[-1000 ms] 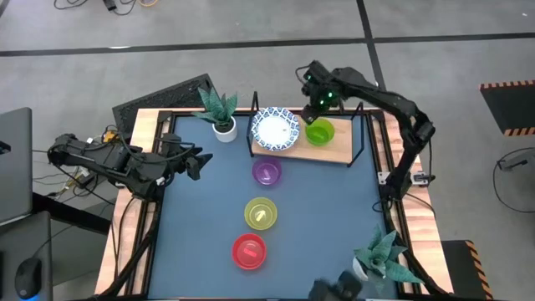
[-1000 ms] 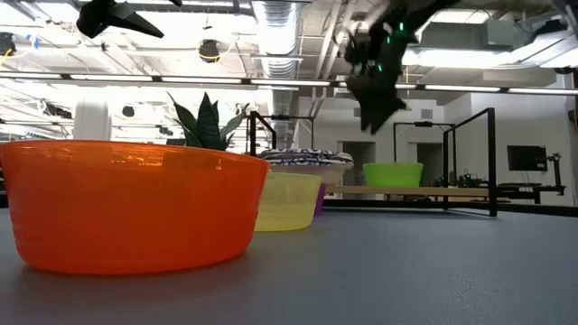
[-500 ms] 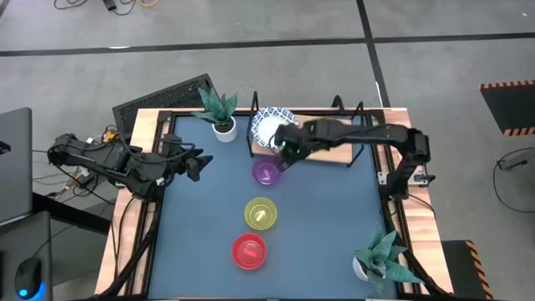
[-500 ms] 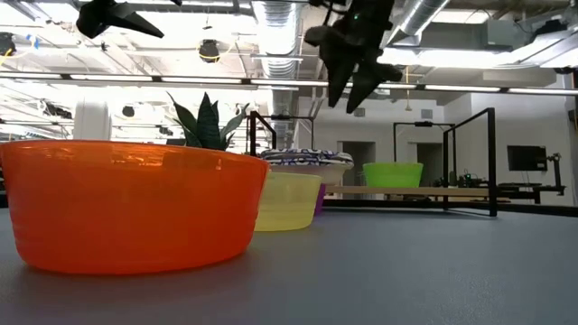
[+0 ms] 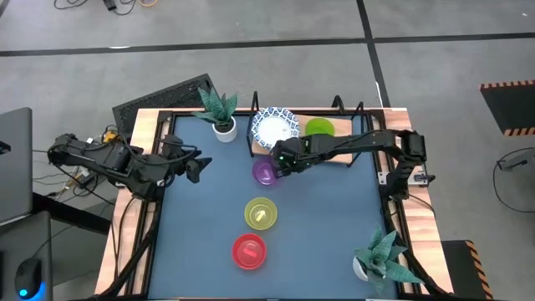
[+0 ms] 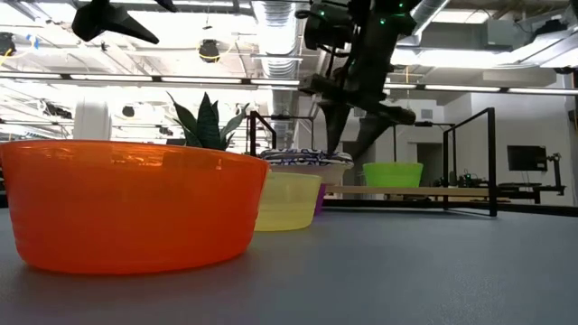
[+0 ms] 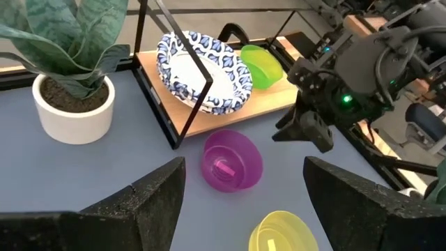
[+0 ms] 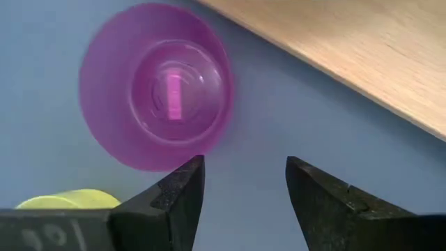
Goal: Place and stack bowls onto a shelf
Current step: Stack the purple bowl on top of the green bowl on the shelf
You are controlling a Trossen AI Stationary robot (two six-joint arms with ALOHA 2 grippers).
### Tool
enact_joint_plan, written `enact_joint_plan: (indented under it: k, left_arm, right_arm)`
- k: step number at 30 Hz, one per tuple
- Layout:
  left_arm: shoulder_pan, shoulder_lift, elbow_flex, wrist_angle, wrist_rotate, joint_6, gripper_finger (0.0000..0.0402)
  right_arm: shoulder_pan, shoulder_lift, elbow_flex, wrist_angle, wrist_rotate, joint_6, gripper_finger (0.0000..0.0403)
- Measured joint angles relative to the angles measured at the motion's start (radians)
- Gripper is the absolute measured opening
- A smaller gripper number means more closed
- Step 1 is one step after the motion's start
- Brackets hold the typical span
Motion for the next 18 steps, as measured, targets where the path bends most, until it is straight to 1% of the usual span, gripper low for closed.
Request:
enact_joint_plan:
  k: [5,9,15,18]
  left_arm:
    - [0.000,0.000,0.000,-0.017,0.001,-0.001,0.0274]
    - [0.000,0.000,0.000,-0.017,0.002,-0.001,0.0274]
    - [0.000,0.000,0.000,-0.036,0.003,-0.002,0.0274]
    - [0.000,0.000,0.000,-0.042,0.003,-0.003,0.0274]
  right_arm:
    - [-0.001,0.000,-0.034,0.085,-0.001,0.025,0.0228]
    - [-0.001,0.000,-0.073,0.197,-0.001,0.037,0.0228]
    - [0.002,0.000,-0.109,0.235,0.002,0.062,0.0228]
    - [0.002,0.000,-0.137,0.291,0.004,0.063,0.0228]
